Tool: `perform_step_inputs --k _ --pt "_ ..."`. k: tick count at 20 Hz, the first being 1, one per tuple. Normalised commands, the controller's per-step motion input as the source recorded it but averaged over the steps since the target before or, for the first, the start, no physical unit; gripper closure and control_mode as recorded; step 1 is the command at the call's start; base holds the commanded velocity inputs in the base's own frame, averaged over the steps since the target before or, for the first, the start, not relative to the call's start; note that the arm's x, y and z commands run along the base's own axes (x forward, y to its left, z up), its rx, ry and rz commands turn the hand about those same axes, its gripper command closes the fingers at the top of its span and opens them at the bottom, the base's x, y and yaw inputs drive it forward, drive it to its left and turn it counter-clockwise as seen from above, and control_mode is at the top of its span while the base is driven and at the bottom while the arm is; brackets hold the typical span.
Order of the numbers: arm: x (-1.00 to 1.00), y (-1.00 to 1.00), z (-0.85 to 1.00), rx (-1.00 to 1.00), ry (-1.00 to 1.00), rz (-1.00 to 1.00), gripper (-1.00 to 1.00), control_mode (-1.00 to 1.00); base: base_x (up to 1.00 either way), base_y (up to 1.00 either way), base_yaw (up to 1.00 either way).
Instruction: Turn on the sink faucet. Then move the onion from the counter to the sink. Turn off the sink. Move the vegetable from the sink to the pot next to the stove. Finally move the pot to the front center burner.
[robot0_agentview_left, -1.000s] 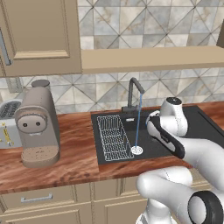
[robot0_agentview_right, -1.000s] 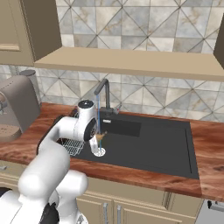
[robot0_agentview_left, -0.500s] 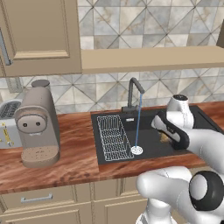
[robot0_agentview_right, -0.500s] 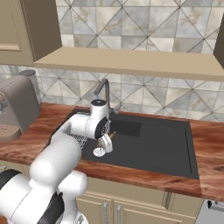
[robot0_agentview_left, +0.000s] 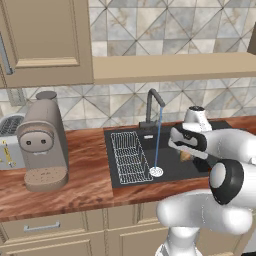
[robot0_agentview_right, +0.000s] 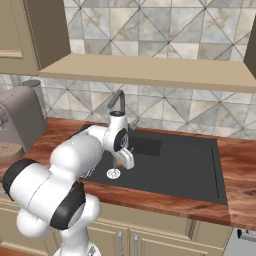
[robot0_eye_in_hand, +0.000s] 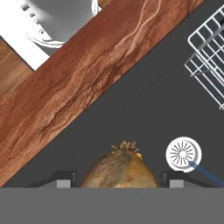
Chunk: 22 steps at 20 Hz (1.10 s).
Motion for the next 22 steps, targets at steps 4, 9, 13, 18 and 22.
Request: perform_step_inputs --k 4,9,13,18,22 --pt "0.34 0.0 -0.32 0.0 0.0 0.08 1.0 -1.0 0.0 0.0 0.0" --pt "0.24 -0.01 -0.39 0.0 0.0 0.05 1.0 -1.0 0.0 0.0 0.0" --pt "0.23 -0.07 -0.26 0.03 0.0 0.04 1.0 -1.0 0.0 0.0 0.0" --pt "0.13 -0.16 -0.32 0.03 0.01 0.02 1.0 -1.0 0.0 0.0 0.0" --pt "0.19 -0.07 -0.25 0.0 0.04 0.0 1.0 -1.0 0.0 0.0 0.0"
